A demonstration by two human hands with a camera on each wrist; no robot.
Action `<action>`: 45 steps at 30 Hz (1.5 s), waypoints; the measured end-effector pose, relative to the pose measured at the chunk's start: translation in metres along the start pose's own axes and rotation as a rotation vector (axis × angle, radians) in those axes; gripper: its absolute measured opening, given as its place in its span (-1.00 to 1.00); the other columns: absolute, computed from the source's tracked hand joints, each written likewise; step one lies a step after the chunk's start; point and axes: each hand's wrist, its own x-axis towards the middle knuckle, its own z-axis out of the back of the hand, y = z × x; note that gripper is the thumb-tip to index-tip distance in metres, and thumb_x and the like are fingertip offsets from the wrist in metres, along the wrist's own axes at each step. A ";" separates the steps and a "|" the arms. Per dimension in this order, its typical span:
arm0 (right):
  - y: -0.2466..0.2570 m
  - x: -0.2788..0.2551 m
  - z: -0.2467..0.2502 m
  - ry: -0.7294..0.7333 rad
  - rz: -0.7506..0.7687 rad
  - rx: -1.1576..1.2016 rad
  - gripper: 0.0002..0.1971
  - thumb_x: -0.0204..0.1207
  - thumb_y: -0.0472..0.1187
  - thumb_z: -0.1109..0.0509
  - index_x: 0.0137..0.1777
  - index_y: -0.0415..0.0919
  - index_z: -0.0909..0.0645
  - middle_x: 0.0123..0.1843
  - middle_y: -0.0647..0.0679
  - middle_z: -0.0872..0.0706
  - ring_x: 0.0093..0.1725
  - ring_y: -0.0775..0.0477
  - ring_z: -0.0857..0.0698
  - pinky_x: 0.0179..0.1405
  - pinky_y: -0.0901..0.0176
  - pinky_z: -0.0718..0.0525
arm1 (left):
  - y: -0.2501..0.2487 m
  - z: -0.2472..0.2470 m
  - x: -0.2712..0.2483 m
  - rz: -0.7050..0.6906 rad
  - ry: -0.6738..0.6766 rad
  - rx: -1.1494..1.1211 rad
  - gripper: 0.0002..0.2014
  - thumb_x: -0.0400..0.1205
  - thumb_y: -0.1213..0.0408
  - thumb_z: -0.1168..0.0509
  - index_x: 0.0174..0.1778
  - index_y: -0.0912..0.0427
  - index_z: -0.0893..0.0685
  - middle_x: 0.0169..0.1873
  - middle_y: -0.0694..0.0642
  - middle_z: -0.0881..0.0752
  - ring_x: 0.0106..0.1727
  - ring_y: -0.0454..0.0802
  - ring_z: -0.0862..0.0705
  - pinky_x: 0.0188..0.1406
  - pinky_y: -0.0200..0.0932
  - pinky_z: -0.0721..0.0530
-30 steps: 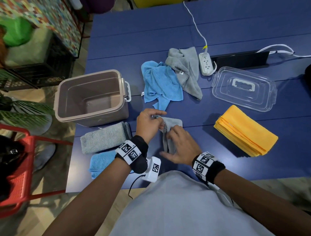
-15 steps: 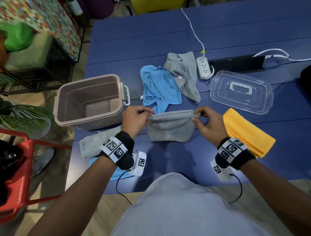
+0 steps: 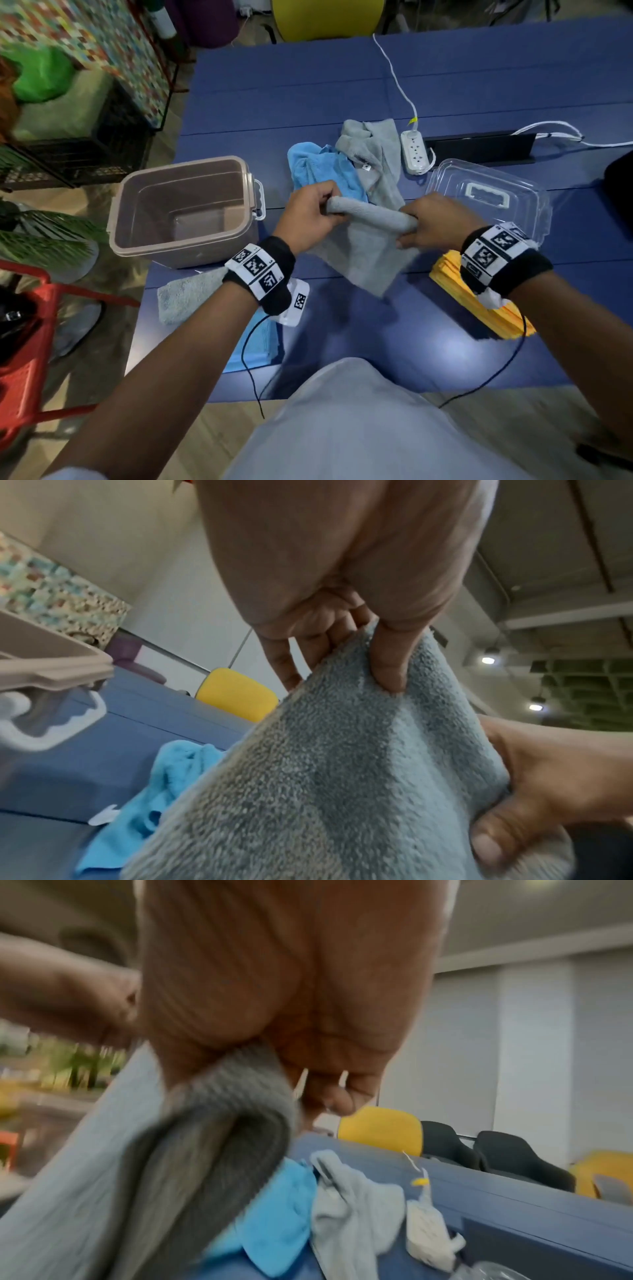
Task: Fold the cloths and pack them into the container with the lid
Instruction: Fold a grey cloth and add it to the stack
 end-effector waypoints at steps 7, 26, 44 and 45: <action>-0.017 -0.008 -0.058 -0.522 0.160 0.361 -0.69 0.29 -0.26 -0.46 0.07 -0.20 -0.67 0.09 -0.14 -0.72 0.14 -0.26 -0.67 0.16 -0.15 -0.62 | 0.053 0.008 -0.024 0.025 0.027 0.013 -0.59 0.36 0.54 -0.37 -0.29 -0.15 -0.47 0.00 0.06 -0.81 0.11 -0.08 -0.75 0.15 -0.03 -0.68; -0.014 -0.061 -0.222 -0.088 -0.123 0.785 -0.68 0.56 -0.18 -0.44 0.27 -0.27 -0.58 0.05 -0.12 -0.81 0.08 -0.12 -0.76 0.08 -0.03 -0.68 | 0.140 -0.065 -0.113 0.489 0.246 0.201 -0.84 0.70 0.14 -0.26 -0.01 0.17 -0.53 -0.06 0.15 -0.75 -0.02 0.10 -0.70 -0.08 -0.11 -0.58; 0.021 -0.001 -0.197 0.034 -0.509 0.754 -0.26 0.49 -0.15 -0.43 0.60 -0.25 -0.17 0.49 -0.34 -0.41 0.47 -0.34 -0.41 0.40 -0.02 -0.39 | 0.127 -0.105 -0.067 0.737 0.150 0.518 -0.55 0.68 0.12 -0.21 0.32 0.42 -0.49 0.33 0.36 -0.55 0.38 0.28 -0.48 0.39 0.02 -0.34; 0.021 0.000 -0.197 0.070 -0.530 0.773 -0.27 0.47 -0.13 -0.45 0.58 -0.23 -0.22 0.45 -0.33 -0.49 0.43 -0.35 -0.47 0.35 -0.01 -0.44 | 0.127 -0.103 -0.066 0.744 0.178 0.521 -0.58 0.67 0.14 -0.21 0.30 0.41 -0.51 0.32 0.36 -0.56 0.38 0.28 -0.48 0.40 0.03 -0.34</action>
